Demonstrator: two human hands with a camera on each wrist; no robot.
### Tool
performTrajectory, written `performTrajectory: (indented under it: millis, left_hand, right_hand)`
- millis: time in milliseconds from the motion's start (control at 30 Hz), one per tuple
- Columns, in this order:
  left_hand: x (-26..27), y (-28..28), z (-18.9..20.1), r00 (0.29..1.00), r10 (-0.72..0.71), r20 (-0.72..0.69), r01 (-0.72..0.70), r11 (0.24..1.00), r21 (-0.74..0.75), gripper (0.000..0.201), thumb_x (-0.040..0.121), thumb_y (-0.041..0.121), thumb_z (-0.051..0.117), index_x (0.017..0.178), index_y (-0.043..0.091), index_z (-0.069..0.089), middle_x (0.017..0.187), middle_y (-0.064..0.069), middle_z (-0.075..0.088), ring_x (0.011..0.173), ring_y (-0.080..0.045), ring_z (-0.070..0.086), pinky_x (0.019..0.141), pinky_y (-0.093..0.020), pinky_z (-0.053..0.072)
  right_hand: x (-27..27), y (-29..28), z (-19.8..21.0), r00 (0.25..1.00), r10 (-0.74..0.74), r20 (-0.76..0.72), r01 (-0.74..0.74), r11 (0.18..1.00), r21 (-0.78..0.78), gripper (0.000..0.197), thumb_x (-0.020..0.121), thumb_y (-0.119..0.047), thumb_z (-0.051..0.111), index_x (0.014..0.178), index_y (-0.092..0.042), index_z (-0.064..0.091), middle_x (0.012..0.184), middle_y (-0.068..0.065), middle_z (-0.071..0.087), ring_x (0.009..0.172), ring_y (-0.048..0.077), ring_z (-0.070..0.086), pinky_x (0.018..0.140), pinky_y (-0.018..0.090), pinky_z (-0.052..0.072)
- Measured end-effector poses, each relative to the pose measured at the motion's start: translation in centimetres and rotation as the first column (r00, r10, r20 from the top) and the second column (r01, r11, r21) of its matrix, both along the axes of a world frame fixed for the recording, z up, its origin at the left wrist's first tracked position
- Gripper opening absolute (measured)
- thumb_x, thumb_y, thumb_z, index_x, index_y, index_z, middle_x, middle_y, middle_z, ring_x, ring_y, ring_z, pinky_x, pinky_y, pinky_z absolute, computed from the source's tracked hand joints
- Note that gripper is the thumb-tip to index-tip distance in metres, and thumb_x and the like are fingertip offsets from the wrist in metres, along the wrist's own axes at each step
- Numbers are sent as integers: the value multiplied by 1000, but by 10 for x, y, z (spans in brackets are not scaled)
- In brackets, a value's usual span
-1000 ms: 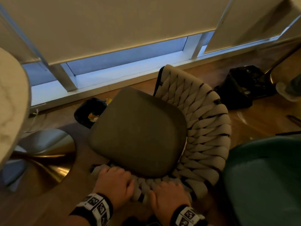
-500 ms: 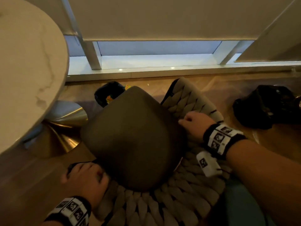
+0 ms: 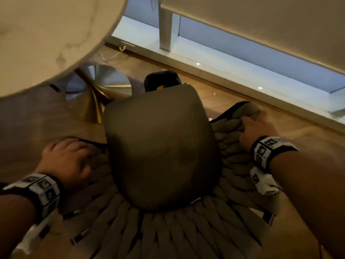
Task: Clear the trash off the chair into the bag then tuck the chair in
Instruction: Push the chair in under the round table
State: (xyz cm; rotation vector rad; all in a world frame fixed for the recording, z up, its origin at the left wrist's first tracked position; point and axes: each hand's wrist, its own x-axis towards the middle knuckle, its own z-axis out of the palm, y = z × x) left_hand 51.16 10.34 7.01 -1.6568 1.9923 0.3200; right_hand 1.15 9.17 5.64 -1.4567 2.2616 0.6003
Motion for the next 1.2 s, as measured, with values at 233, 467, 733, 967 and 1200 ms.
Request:
performTrajectory:
  millis: [233, 467, 733, 967, 1200]
  left_hand:
    - [1, 15, -8, 792, 577, -200, -594, 804, -32, 71, 78, 31, 62, 142, 38, 31, 154, -19, 12, 129, -49, 37, 102, -56, 43]
    - [32, 87, -9, 690, 690, -217, -690, 718, 91, 63, 85, 28, 54, 142, 34, 27, 135, -21, 30, 102, -47, 56, 92, -49, 50]
    - [88, 212, 9, 602, 794, -87, -763, 604, 231, 92, 78, 29, 70, 149, 40, 12, 144, -19, 22, 114, -37, 55, 95, -41, 52]
    - [110, 219, -4, 506, 847, -164, -833, 529, 163, 72, 85, 22, 56, 145, 40, 21, 132, -18, 29, 101, -39, 59, 91, -44, 52]
    - [141, 153, -12, 517, 833, -198, -842, 537, 60, 66, 87, 18, 54, 143, 39, 26, 134, -20, 29, 99, -43, 57, 88, -47, 50]
  right_hand:
    - [-5, -4, 1, 999, 47, 10, -47, 999, -10, 58, 78, -39, 53, 134, -33, 38, 149, 14, 15, 117, 46, 47, 98, 47, 47]
    - [24, 5, 13, 987, 158, 23, -159, 986, 45, 60, 83, -33, 59, 139, -34, 40, 140, 18, 27, 119, 43, 46, 98, 45, 45]
    - [106, 34, 11, 958, 237, 161, -245, 969, 33, 61, 82, -25, 59, 139, -35, 40, 142, 15, 22, 118, 43, 46, 96, 42, 45]
    - [158, 6, 15, 937, 332, 107, -331, 943, -27, 51, 87, -38, 55, 136, -31, 44, 139, 22, 31, 120, 43, 46, 100, 46, 44]
    - [200, -73, 19, 915, 387, 113, -382, 922, -64, 49, 85, -29, 49, 134, -32, 47, 136, 23, 31, 118, 46, 45, 104, 49, 42]
